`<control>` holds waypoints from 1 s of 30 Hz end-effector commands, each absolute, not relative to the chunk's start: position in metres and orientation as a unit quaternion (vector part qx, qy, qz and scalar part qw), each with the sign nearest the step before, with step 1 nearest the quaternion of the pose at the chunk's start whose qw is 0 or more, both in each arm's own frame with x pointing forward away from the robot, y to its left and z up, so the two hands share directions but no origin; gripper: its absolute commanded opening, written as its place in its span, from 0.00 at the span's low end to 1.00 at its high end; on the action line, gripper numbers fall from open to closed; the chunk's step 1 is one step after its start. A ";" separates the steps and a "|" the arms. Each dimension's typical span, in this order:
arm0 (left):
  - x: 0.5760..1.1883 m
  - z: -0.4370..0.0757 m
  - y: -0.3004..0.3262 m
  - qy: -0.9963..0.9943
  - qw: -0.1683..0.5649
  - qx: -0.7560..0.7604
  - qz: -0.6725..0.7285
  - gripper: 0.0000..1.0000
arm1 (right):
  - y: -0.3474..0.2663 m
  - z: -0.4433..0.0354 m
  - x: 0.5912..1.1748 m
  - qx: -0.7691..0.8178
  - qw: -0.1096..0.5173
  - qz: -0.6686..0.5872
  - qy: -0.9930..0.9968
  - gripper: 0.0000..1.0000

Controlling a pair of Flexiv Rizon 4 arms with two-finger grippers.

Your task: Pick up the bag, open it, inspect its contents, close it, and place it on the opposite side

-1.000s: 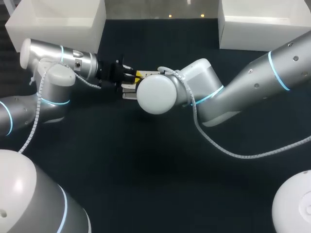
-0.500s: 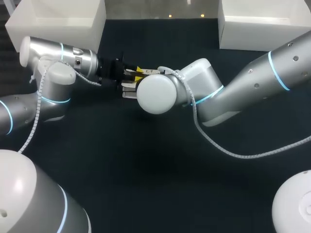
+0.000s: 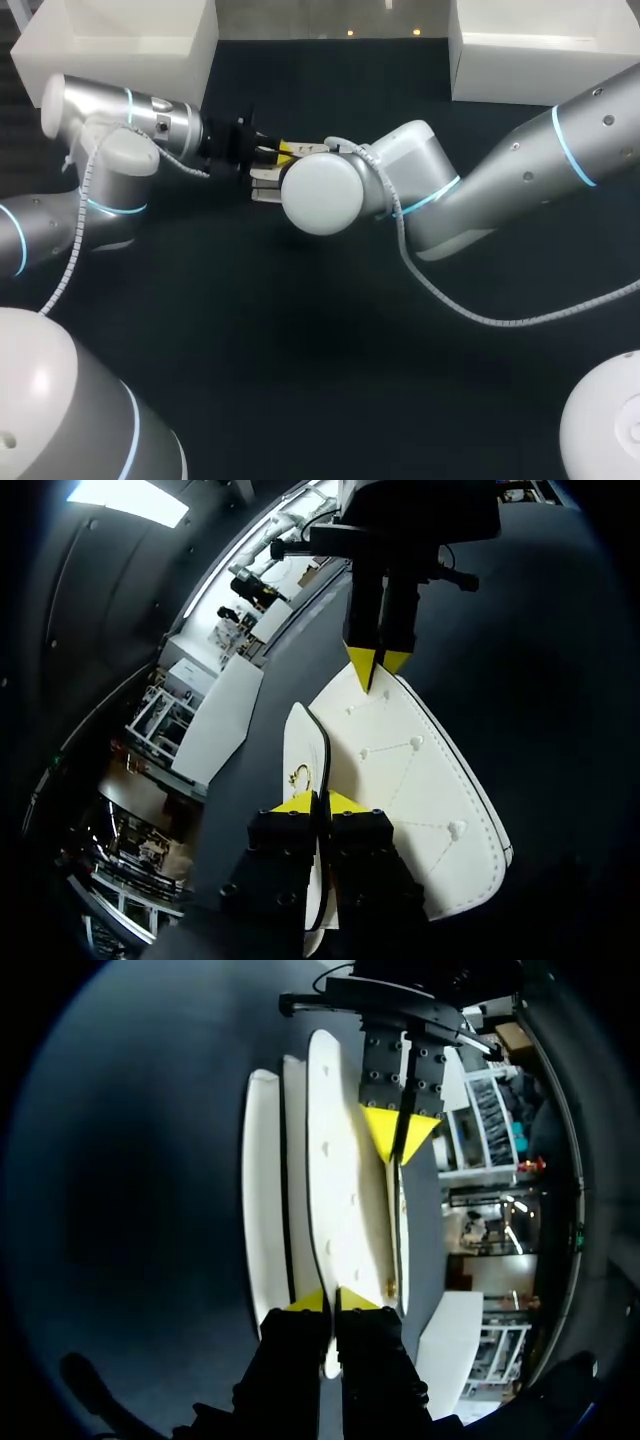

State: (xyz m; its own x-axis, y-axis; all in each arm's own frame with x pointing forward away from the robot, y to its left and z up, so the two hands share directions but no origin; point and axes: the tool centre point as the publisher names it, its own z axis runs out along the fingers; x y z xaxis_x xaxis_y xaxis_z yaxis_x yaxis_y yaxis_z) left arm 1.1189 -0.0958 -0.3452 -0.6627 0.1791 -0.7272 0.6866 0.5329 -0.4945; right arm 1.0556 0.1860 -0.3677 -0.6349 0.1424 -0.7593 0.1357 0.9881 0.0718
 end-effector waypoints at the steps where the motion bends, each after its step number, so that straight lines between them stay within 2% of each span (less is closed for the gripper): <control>1: 1.123 -0.357 -0.096 0.816 0.315 0.262 -0.407 0.00 | 0.187 -0.369 1.056 0.077 0.421 0.003 0.904 0.00; 12: 1.108 -0.353 -0.096 0.805 0.316 0.287 -0.412 0.00 | 0.187 -0.369 1.056 0.077 0.421 0.003 0.904 0.00; 30: 1.123 -0.358 -0.103 0.808 0.314 0.286 -0.408 0.00 | 0.187 -0.369 1.056 0.077 0.421 0.003 0.904 0.00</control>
State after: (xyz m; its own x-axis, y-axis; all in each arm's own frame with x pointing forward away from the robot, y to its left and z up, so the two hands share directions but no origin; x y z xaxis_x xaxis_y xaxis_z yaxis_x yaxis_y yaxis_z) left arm 1.1171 -0.0991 -0.3522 -0.6408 0.2032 -0.7403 0.7130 0.5148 -0.4759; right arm 1.0575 0.1858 -0.3693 -0.6358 0.1420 -0.7587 0.1379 0.9880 0.0693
